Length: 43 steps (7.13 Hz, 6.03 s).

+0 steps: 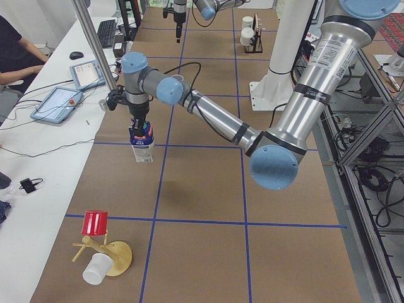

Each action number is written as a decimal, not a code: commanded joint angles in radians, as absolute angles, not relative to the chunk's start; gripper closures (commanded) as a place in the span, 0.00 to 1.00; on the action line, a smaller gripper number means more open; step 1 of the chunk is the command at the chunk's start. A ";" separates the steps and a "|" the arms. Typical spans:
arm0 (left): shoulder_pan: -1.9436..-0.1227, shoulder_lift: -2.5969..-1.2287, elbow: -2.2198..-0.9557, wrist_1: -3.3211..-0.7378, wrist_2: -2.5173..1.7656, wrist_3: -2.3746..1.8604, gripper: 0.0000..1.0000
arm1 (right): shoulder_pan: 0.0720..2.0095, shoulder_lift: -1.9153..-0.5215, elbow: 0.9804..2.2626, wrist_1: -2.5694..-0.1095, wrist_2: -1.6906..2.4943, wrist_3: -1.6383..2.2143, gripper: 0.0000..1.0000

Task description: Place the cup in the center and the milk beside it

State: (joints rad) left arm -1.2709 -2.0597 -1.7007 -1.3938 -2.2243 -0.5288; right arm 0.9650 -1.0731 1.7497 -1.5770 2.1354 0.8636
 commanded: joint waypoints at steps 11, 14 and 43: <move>-0.776 -2.528 -1.416 -1.523 -2.071 -1.051 1.00 | 0.965 -1.083 1.761 -1.575 2.138 0.865 0.00; -0.744 -2.528 -1.404 -1.525 -2.059 -1.054 1.00 | 0.965 -1.085 1.758 -1.575 2.137 0.864 0.00; -1.557 -1.557 -1.583 -1.647 -2.329 -0.012 0.01 | 1.574 -1.710 1.709 -1.549 2.350 0.212 0.00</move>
State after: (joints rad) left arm -1.5572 -1.5569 -1.5829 -1.6474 -2.3286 -0.0111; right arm 1.5738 -1.7120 1.7080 -1.5494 2.3513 0.2118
